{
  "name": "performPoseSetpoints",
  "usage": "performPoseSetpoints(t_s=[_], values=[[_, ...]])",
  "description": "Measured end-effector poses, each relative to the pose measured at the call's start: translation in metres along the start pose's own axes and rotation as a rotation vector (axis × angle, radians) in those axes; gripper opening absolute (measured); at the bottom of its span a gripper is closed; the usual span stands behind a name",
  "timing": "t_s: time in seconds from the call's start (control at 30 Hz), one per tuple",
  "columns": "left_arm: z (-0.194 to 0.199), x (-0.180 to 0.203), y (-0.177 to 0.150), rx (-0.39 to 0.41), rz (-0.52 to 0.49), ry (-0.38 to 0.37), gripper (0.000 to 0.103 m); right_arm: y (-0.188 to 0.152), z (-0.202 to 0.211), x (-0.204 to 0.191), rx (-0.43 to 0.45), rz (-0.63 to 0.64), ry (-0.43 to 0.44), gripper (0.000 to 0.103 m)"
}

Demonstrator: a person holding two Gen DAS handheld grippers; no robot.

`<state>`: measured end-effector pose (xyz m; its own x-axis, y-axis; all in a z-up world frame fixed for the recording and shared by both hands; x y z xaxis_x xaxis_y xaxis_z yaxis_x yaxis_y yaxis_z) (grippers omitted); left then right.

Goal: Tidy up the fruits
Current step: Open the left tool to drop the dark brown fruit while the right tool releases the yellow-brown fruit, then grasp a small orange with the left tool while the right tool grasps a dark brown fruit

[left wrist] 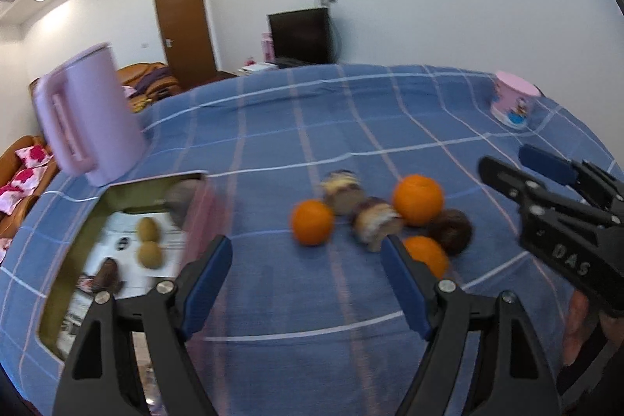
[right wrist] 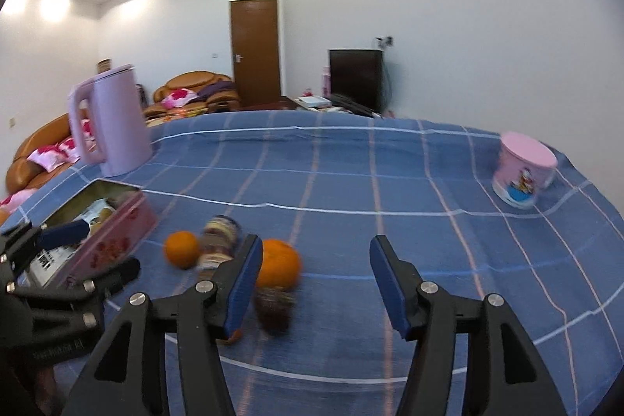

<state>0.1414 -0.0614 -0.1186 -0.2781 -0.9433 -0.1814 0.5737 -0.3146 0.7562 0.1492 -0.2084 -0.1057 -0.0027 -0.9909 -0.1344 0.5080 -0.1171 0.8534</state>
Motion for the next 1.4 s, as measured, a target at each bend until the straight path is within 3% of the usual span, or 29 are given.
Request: performPoseSetpoints(t_s=[0.17, 0.3, 0.53, 0.6, 0.67, 0.8, 0.97, 1.17, 1.27, 1.4], values=[[-0.011, 0.027, 0.0, -0.027, -0.035, -0.04, 0.081, 0.001, 0.001, 0.012, 0.006, -0.029, -0.01, 0.061], [-0.017, 0.036, 0.001, -0.042, -0.038, -0.061, 0.081, 0.0, 0.002, 0.022, 0.008, -0.076, -0.009, 0.068], [-0.018, 0.051, 0.001, -0.055, -0.054, -0.106, 0.079, -0.003, -0.003, 0.027, -0.017, -0.108, -0.016, 0.069], [-0.021, 0.054, -0.002, -0.066, -0.059, -0.121, 0.074, -0.003, -0.004, 0.026, -0.023, -0.102, -0.021, 0.069], [-0.025, 0.055, -0.003, -0.082, -0.05, -0.15, 0.054, -0.003, -0.005, 0.026, -0.031, -0.101, -0.025, 0.069], [-0.024, 0.058, -0.004, -0.084, -0.049, -0.209, 0.038, -0.006, -0.008, 0.025, -0.049, -0.093, -0.015, 0.069], [-0.023, 0.049, -0.005, -0.075, -0.032, -0.203, 0.037, -0.008, -0.013, 0.019, -0.078, -0.08, 0.04, 0.069], [-0.019, 0.022, -0.002, -0.027, -0.009, -0.086, 0.036, -0.012, -0.018, 0.005, -0.121, -0.035, 0.103, 0.069], [-0.021, 0.011, -0.003, -0.03, 0.022, -0.069, 0.036, -0.018, -0.025, -0.005, -0.172, 0.003, 0.139, 0.068], [-0.021, 0.007, -0.003, -0.027, 0.029, -0.078, 0.036, -0.026, -0.035, -0.015, -0.236, 0.036, 0.163, 0.054]])
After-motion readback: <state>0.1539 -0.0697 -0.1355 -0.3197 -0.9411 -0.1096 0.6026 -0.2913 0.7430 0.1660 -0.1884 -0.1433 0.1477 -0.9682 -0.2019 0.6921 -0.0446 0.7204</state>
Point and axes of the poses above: each gripper's, at about its wrist camera, not at the fingertips, and z roughly against the way its jaws point, x to its right, y to its top, the point moved 7 cm from there along -z, roughly the way its jaws point, and after that the axes turned 8 degrees about -z, right-handed, at the moved point
